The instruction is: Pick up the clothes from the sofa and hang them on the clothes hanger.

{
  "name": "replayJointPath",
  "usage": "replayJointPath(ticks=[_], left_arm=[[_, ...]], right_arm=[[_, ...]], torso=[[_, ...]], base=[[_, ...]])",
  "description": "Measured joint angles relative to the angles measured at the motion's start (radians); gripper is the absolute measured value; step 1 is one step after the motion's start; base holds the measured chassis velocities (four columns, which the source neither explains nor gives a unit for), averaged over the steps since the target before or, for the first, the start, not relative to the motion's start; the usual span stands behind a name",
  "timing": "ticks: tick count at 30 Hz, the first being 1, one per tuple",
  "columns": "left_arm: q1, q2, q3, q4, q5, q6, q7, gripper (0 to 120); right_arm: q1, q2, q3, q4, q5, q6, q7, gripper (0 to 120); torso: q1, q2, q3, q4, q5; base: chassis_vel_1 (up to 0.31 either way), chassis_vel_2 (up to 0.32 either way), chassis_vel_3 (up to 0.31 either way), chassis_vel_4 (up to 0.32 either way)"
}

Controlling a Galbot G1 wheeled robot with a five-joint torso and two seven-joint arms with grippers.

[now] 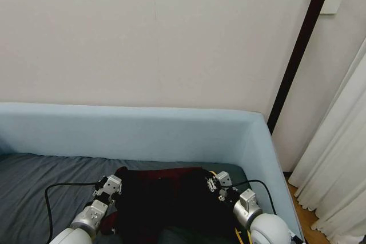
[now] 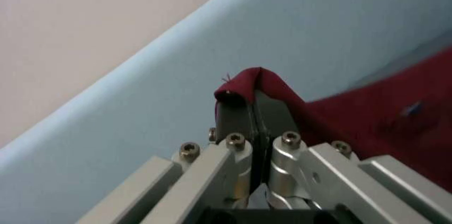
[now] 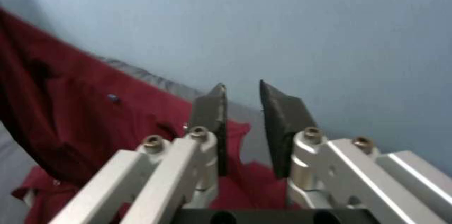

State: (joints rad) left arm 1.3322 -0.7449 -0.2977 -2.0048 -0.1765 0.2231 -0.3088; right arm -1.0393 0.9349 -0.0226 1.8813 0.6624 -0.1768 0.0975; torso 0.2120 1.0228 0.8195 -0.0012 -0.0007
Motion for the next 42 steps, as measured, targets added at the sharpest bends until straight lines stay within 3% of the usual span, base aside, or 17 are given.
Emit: replayJointPath(ticks=[2, 3, 6, 10, 15, 21, 24, 29, 39, 42], left_arm=[[0.0, 0.006, -0.008, -0.002, -0.003, -0.004, 0.001, 0], [0.0, 0.006, -0.008, -0.002, -0.003, -0.004, 0.001, 0], [0.0, 0.02, -0.011, -0.014, -0.007, -0.01, 0.008, 0], [-0.003, 0.043, -0.008, -0.032, -0.008, -0.018, 0.025, 0], [-0.006, 0.053, -0.006, -0.046, -0.008, -0.018, 0.03, 0], [0.0, 0.05, -0.005, -0.049, -0.01, -0.018, 0.028, 0], [0.001, 0.058, -0.006, -0.045, -0.013, -0.019, 0.019, 0], [-0.009, 0.067, -0.008, -0.04, -0.028, -0.021, 0.008, 0], [-0.012, 0.07, -0.004, -0.033, -0.035, -0.027, 0.0, 0], [-0.024, 0.078, 0.001, -0.026, -0.042, -0.029, -0.001, 0]], right_arm=[[-0.02, -0.01, 0.02, 0.005, 0.066, -0.1, 0.132, 32], [-0.02, -0.01, 0.02, 0.005, 0.066, -0.1, 0.132, 32], [-0.053, -0.026, 0.069, -0.025, 0.06, -0.232, 0.191, 45], [-0.081, -0.026, 0.111, -0.092, 0.043, -0.283, 0.202, 59], [-0.091, -0.002, 0.132, -0.172, 0.08, -0.298, 0.176, 77], [-0.047, 0.056, 0.126, -0.35, 0.02, -0.205, 0.084, 98], [-0.005, 0.076, 0.112, -0.431, -0.037, -0.251, 0.078, 100], [0.06, 0.106, 0.106, -0.521, 0.002, -0.334, 0.084, 100], [0.162, 0.159, 0.115, -0.67, 0.024, -0.362, 0.053, 100], [0.168, 0.16, 0.116, -0.679, 0.003, -0.388, 0.042, 86]], torso=[[0.0, 0.0, 0.0, 0.0001, -0.0001], [0.0, 0.0, 0.0, 0.0001, -0.0001], [0.0, 0.0, 0.0, -0.0004, -0.0002], [0.0, 0.0, 0.0, -0.0002, 0.0002], [0.0, 0.0, 0.0, -0.0001, -0.0001], [0.0, 0.0, 0.0, 0.0002, -0.0002], [0.0, 0.0, 0.0, 0.0, -0.0001], [0.0, 0.0, 0.0, 0.0001, -0.0001], [0.0, 0.0, 0.0, 0.0003, -0.0002], [0.0, 0.0, 0.0, 0.0, -0.0001]], base=[[0.0, 0.0, 0.0, 0.0], [0.0, 0.0, 0.0, 0.0], [0.0, 0.0, 0.0, 0.0], [0.0, 0.0, 0.0, 0.0], [0.0, 0.0, 0.0, 0.0], [0.0, 0.0, 0.0, 0.0], [0.0, 0.0, 0.0, 0.0], [0.0, 0.0, 0.0, 0.0], [0.0, 0.0, 0.0, 0.0], [0.0, 0.0, 0.0, 0.0]])
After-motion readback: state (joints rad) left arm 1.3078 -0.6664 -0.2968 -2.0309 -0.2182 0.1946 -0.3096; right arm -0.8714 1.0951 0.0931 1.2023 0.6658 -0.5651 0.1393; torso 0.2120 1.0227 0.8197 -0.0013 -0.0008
